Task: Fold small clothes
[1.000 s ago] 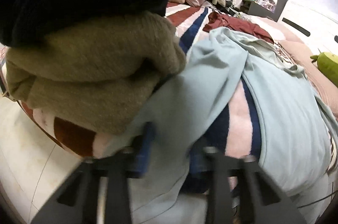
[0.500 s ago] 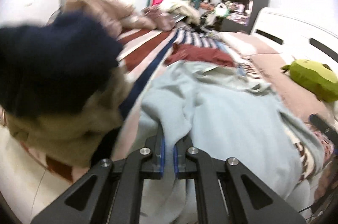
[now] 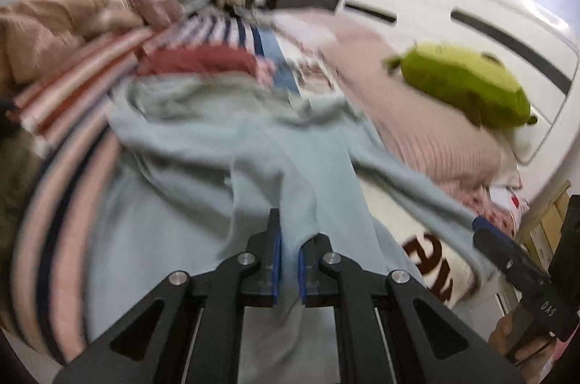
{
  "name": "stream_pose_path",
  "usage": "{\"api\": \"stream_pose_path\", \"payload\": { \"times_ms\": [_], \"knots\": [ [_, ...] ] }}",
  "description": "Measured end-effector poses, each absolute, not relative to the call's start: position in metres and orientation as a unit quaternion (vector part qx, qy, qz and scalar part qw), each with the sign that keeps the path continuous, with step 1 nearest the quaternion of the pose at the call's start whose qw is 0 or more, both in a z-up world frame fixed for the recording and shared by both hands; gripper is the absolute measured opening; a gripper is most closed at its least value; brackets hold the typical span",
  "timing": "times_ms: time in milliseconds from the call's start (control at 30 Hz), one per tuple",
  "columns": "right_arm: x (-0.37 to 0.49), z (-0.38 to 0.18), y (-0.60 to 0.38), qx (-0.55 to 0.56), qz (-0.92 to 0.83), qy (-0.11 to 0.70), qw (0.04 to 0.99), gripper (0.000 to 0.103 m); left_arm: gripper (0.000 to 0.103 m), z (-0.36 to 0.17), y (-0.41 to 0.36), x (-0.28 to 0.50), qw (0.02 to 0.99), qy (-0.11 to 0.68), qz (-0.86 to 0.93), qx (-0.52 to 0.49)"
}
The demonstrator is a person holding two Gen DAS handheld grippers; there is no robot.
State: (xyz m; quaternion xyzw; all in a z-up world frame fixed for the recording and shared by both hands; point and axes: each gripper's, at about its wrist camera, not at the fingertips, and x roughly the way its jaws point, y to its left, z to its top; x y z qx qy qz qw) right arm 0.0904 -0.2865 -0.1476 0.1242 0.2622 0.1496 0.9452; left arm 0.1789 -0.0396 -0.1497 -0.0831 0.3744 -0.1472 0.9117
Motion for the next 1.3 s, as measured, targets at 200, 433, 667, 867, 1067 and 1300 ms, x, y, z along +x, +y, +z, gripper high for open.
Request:
{"api": "stream_pose_path", "payload": {
  "times_ms": [200, 433, 667, 867, 1067, 1300],
  "knots": [
    [0.096, -0.158, -0.303, 0.135, 0.132, 0.284, 0.94, 0.068, 0.056, -0.152, -0.043, 0.162, 0.903, 0.379, -0.183, -0.086],
    [0.1, -0.153, -0.258, 0.117, 0.187, 0.292, 0.931, 0.068, 0.061, -0.113, 0.024, 0.115, 0.936, 0.321, -0.121, -0.078],
    [0.095, -0.164, -0.148, 0.062, 0.293, 0.336, 0.893, 0.077, 0.067, -0.115, 0.103, 0.072, 0.953, 0.288, -0.044, -0.081],
    [0.103, -0.195, -0.079, 0.002, 0.3, 0.383, 0.874, 0.093, 0.072, -0.127, 0.135, 0.056, 0.955, 0.275, -0.039, -0.099],
    [0.11, -0.218, -0.052, -0.054, 0.263, 0.387, 0.882, 0.096, 0.072, -0.136, 0.155, 0.052, 0.952, 0.272, -0.044, -0.131],
    [0.11, -0.213, -0.057, -0.083, 0.209, 0.376, 0.899, 0.042, 0.072, -0.136, 0.157, 0.05, 0.952, 0.269, -0.045, -0.137]
  ]
}}
